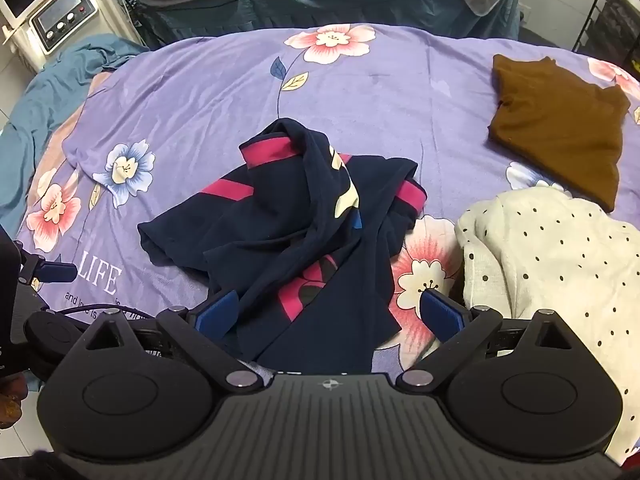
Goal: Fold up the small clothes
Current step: 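Move both grippers toward the crumpled navy Mickey shirt, then grasp the navy shirt with the right gripper and lift it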
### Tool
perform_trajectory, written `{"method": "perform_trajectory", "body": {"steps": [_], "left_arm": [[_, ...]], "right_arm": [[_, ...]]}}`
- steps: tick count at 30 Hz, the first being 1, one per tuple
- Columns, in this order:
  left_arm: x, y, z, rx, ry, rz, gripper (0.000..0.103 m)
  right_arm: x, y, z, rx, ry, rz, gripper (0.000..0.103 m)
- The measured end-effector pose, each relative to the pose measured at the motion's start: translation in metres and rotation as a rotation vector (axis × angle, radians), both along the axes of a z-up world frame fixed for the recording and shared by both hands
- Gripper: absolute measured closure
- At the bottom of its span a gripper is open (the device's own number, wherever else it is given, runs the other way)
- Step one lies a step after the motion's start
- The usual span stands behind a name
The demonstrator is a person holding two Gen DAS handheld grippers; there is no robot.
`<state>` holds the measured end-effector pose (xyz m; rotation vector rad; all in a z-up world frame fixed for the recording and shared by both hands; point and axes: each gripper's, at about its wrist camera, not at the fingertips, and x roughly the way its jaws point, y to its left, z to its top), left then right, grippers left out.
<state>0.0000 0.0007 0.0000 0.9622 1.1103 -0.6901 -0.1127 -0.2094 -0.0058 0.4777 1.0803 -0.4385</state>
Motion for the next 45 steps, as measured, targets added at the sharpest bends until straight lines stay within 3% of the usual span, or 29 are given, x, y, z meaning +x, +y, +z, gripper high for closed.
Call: {"method": "perform_trajectory", "body": {"steps": [10,19,36,40,45], "left_arm": [[0.003,0.006,-0.004,-0.008,0.008,0.020,0.000],[0.002,0.014,-0.005,-0.008,-0.052,0.056,0.000],[0.029,0.044,-0.009,-0.070,-0.074,0.139,0.000],[0.047,0.062,-0.005,-0.134,-0.121,0.211,0.000],[0.081,0.100,0.002,-0.226,-0.130,0.426,0.000]], "right_arm": [[-0.001,0.002,-0.001,0.004,0.011,-0.003,0.005],[0.004,0.009,-0.001,-0.005,0.026,0.018,0.005],[0.015,0.025,0.003,-0.049,0.009,0.073,0.005],[0.016,0.027,0.008,-0.120,-0.052,0.114,0.005],[0.035,0.047,0.003,-0.189,-0.083,0.308,0.005]]}}
